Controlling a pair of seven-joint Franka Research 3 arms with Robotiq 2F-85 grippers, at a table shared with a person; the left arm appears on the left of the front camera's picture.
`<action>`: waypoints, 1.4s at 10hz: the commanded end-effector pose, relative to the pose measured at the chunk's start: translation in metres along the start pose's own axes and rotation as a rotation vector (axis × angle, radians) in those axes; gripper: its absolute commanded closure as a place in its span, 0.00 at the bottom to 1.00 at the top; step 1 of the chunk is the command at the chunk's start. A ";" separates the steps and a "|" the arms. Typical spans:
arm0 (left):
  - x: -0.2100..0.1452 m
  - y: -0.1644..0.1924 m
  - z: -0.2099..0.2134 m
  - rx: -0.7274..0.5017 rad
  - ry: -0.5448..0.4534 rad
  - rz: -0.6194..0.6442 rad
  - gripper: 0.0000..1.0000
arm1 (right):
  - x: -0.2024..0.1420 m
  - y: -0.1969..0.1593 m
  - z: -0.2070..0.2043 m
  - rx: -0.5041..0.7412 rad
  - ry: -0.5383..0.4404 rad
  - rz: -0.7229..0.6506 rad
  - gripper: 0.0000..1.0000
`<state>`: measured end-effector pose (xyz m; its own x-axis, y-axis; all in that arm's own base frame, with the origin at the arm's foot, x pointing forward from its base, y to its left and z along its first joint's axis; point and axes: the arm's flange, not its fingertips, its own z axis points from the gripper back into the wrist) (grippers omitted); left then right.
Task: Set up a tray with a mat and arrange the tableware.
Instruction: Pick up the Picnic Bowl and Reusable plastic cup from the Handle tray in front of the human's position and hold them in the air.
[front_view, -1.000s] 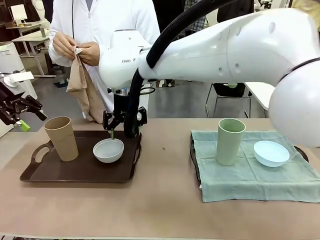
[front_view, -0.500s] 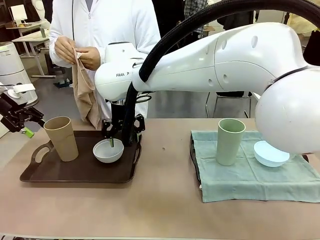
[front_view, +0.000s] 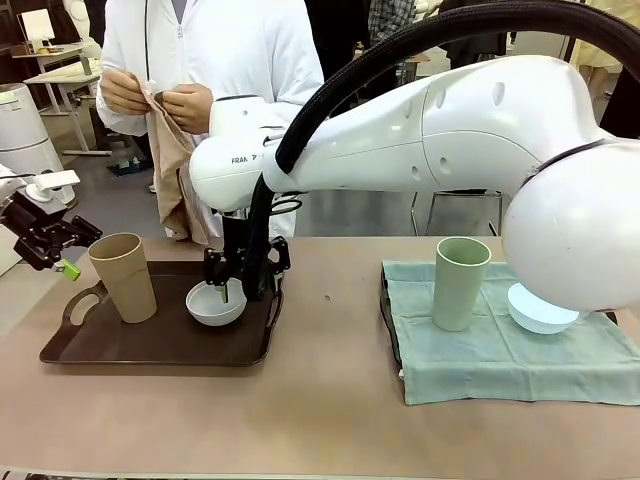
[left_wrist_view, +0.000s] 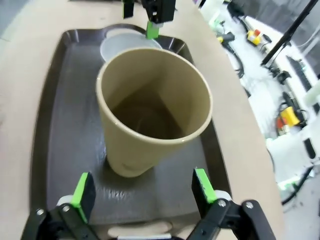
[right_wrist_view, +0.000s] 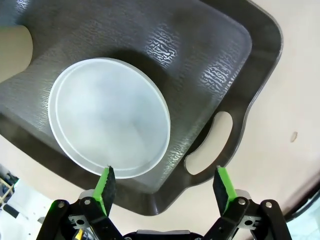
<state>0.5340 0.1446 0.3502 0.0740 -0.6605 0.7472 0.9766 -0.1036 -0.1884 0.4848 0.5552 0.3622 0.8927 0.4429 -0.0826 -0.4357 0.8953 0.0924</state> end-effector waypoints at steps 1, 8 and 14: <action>0.001 -0.012 -0.011 0.022 -0.063 -0.043 0.00 | 0.012 0.010 0.002 -0.001 -0.014 -0.038 0.00; 0.010 -0.001 -0.028 0.127 -0.067 -0.050 0.00 | 0.014 0.007 -0.008 -0.014 -0.091 -0.126 0.00; 0.018 0.012 -0.048 0.059 -0.061 -0.051 0.00 | 0.021 0.004 -0.013 -0.043 -0.148 -0.166 0.00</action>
<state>0.5385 0.1020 0.3330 0.0594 -0.6034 0.7953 0.9894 -0.0703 -0.1272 0.4993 0.5640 0.3519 0.9508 0.3091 0.0223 -0.3098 0.9471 0.0836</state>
